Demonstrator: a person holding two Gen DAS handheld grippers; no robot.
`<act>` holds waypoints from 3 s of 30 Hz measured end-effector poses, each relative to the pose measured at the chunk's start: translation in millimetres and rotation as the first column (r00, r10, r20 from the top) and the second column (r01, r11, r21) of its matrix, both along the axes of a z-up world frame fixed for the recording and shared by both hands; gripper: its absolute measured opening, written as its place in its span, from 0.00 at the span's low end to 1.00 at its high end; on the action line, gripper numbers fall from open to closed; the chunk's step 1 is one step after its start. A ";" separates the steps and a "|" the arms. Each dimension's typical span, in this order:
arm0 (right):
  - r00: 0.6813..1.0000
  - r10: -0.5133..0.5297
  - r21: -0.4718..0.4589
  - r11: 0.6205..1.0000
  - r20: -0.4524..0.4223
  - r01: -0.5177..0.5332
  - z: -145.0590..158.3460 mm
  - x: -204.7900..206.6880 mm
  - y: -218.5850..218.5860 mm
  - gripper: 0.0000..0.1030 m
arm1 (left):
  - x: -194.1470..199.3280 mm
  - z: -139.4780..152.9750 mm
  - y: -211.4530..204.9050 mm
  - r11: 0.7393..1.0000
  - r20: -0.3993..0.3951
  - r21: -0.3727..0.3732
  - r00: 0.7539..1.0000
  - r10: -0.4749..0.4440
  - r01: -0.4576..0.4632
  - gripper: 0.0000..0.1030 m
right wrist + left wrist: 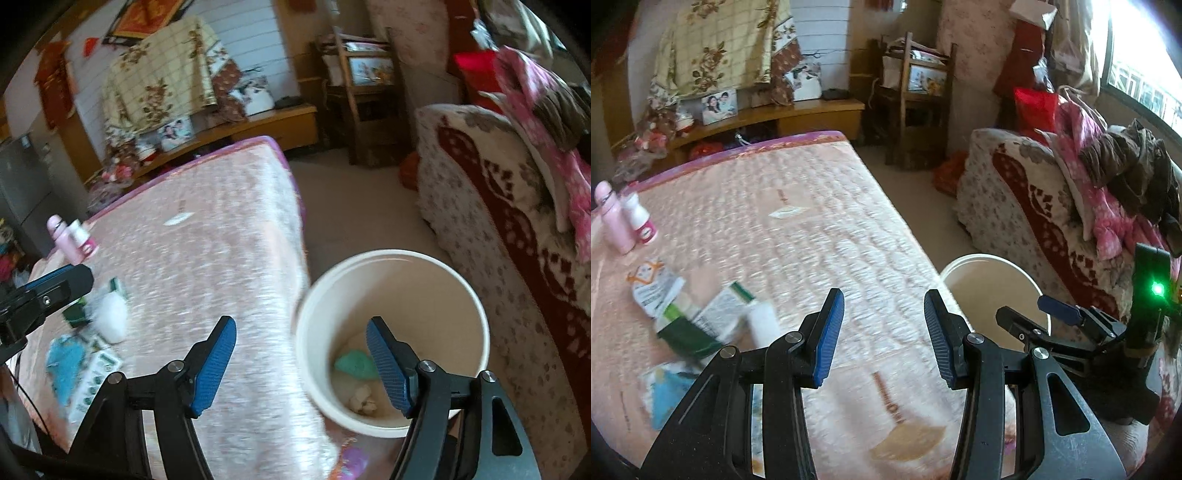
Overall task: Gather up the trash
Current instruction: 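Move both open tools back over the trash on the bed, then grasp the white tissue with the left tool while the right tool grasps the white sponge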
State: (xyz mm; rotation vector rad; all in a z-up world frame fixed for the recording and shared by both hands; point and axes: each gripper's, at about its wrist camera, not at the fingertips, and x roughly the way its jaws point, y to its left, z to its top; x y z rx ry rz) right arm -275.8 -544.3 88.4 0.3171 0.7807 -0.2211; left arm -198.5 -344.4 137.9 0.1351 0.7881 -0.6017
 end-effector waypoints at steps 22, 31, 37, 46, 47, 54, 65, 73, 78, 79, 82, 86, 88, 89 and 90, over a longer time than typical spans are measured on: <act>0.965 0.259 0.005 0.966 0.037 -0.259 22.6 42.8 128.9 0.75 | 16.1 2.3 179.1 0.972 0.028 0.008 0.972 0.233 -0.233 0.52; 0.933 0.359 0.010 0.933 -0.019 -0.359 9.0 58.5 174.3 0.75 | 21.0 -12.1 245.2 0.946 -0.004 0.035 0.946 0.323 -0.323 0.52; 0.919 0.392 0.017 0.920 -0.051 -0.391 -5.5 71.8 193.2 0.75 | 29.6 -30.9 277.2 0.926 -0.066 0.052 0.924 0.376 -0.373 0.52; 0.918 0.384 0.022 0.923 -0.094 -0.384 -18.8 102.7 193.4 0.75 | 23.2 -73.9 273.6 0.952 -0.172 0.117 0.938 0.300 -0.283 0.52; 0.918 0.385 0.021 0.923 -0.096 -0.384 -19.7 105.5 193.3 0.75 | 21.8 -78.9 270.2 0.956 -0.179 0.125 0.942 0.286 -0.266 0.52; 0.918 0.382 0.033 0.924 -0.109 -0.381 -27.1 120.4 189.5 0.75 | 31.4 -93.3 248.4 0.977 -0.219 0.081 0.953 0.212 -0.199 0.52; 0.911 0.390 0.127 0.919 -0.136 -0.374 -54.9 155.1 188.3 0.56 | 55.0 -98.5 231.5 0.984 -0.325 -0.068 0.936 0.136 -0.167 0.18; 0.912 0.400 0.116 0.914 -0.091 -0.390 -44.4 144.1 185.8 0.27 | 48.4 -62.3 250.9 0.982 -0.248 -0.080 0.958 0.145 -0.169 0.08; 0.918 0.396 0.090 0.916 -0.036 -0.392 -19.5 129.8 176.3 0.27 | 49.5 -34.1 273.7 0.972 -0.178 -0.079 0.963 0.204 -0.221 0.08; 0.918 0.397 0.087 0.915 -0.028 -0.393 -15.5 127.5 175.4 0.27 | 48.9 -29.6 276.2 0.971 -0.167 -0.081 0.963 0.211 -0.227 0.08; 0.917 0.400 0.079 0.914 -0.004 -0.398 -4.0 119.5 173.2 0.27 | 47.0 -14.8 279.3 0.969 -0.143 -0.099 0.967 0.211 -0.226 0.08; 0.916 0.400 0.071 0.914 0.016 -0.400 5.0 108.5 171.0 0.27 | 41.4 -0.6 264.7 0.975 -0.115 -0.114 0.978 0.176 -0.189 0.08; 0.917 0.398 0.072 0.914 0.023 -0.398 7.5 103.6 169.1 0.27 | 40.6 6.5 252.9 0.979 -0.104 -0.124 0.983 0.151 -0.164 0.08; 0.918 0.397 0.071 0.915 0.024 -0.397 7.9 101.8 168.1 0.27 | 39.6 8.8 246.5 0.980 -0.101 -0.128 0.985 0.139 -0.152 0.08; 0.919 0.395 0.069 0.916 0.023 -0.395 8.4 99.5 166.9 0.27 | 38.1 11.4 239.5 0.982 -0.098 -0.132 0.987 0.125 -0.137 0.08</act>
